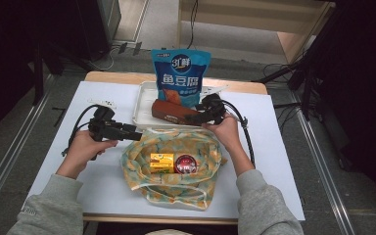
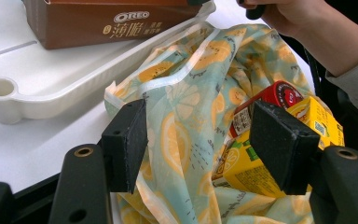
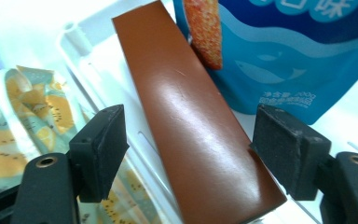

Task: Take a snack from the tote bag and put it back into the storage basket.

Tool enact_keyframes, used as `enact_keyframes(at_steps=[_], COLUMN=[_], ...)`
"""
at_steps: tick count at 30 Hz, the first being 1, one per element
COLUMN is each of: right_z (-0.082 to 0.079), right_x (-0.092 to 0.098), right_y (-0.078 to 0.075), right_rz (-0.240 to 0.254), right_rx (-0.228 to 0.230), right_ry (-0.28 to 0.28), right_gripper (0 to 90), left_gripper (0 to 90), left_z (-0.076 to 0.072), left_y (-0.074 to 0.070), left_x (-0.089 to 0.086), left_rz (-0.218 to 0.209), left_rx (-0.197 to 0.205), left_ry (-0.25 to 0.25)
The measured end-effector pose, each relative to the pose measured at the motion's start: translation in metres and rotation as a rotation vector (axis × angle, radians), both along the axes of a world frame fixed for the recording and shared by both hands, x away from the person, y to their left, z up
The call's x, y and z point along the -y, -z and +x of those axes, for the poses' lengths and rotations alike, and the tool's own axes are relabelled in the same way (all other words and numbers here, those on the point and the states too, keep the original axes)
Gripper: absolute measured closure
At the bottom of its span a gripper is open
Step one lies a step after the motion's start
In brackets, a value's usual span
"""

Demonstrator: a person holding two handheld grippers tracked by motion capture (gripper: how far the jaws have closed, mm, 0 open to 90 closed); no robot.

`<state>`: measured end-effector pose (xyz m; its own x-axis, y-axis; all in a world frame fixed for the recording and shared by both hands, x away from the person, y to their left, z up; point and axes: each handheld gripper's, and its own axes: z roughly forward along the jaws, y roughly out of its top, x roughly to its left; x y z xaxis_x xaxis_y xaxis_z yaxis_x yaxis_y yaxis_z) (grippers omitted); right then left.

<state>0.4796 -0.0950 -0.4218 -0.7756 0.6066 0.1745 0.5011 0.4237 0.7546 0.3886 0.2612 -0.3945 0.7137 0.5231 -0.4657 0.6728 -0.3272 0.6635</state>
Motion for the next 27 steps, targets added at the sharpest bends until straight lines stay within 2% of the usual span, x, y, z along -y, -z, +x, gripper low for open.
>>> enact_keyframes(at_steps=[6,11,16,19,23,27], right_z=[-0.008,-0.013,-0.014,-0.013,-0.013,-0.011], right_x=[-0.007,-0.015,-0.021,-0.025,-0.031,-0.035], right_y=[-0.006,-0.008,-0.004,0.0,0.006,0.011], right_rz=[-0.005,0.014,0.041,0.043,0.008,-0.021], right_rx=[0.027,0.044,-0.001,-0.042,-0.035,-0.039], right_ry=[-0.026,-0.033,-0.05,-0.062,-0.065,-0.063], right_gripper=[35.7,50.7,62.6,76.4,90.0,90.0], left_gripper=[37.3,37.3,37.3,37.3,37.3,37.3], left_z=[0.0,0.0,-0.001,-0.001,-0.001,0.0], left_y=[0.0,-0.001,-0.001,-0.001,-0.001,-0.001], left_x=[-0.001,-0.001,-0.002,-0.001,-0.001,-0.001], left_rz=[-0.001,0.002,0.007,0.005,0.006,0.009], left_rx=[0.004,0.009,0.01,0.012,0.015,0.014], left_ry=[-0.005,-0.004,-0.002,0.0,0.002,0.004])
